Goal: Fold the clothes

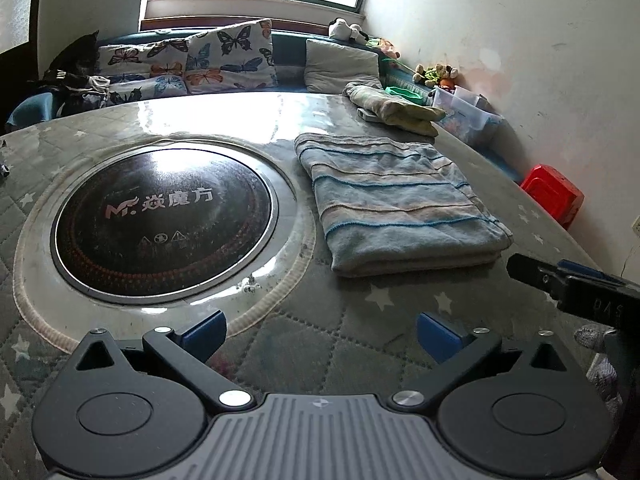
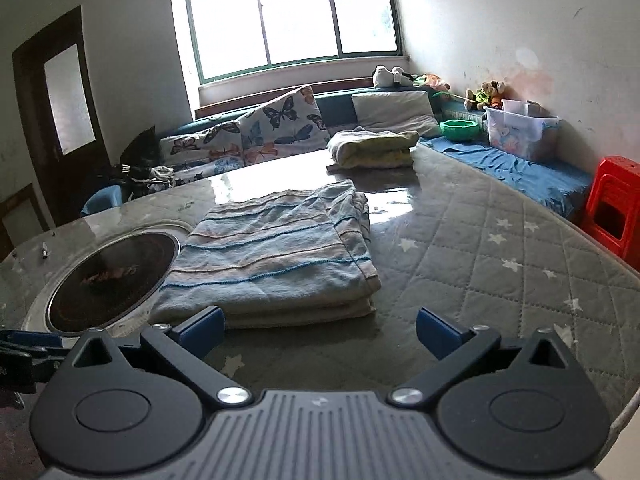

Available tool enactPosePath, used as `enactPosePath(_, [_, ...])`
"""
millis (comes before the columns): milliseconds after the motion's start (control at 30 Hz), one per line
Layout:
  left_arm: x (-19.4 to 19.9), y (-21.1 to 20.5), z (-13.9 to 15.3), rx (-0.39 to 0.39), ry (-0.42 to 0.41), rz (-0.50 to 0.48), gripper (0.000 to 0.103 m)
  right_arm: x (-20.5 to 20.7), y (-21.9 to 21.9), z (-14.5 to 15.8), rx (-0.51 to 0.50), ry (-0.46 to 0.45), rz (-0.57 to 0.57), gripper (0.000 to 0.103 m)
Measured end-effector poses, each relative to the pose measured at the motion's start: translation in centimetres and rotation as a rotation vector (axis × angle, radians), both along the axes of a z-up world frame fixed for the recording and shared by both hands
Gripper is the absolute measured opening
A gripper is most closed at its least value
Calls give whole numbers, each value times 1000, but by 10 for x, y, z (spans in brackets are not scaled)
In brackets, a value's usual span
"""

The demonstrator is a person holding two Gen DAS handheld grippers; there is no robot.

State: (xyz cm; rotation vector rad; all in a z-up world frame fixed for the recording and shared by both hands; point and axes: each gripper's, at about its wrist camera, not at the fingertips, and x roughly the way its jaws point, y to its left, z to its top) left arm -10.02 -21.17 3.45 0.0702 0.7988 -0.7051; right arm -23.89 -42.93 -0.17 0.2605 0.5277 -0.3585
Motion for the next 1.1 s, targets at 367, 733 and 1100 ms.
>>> enactPosePath(367, [-16,0,1,25,-28,-12,103,-5,12,-1,-9,15,17,103])
enactPosePath(733, [-27,1,0,40,-34,-20,103,-12,17,-1,-3,13,15,103])
enactPosePath(1100, [-38,0,1,51,-46,-34,103,-21,18,-1,13,1,7,103])
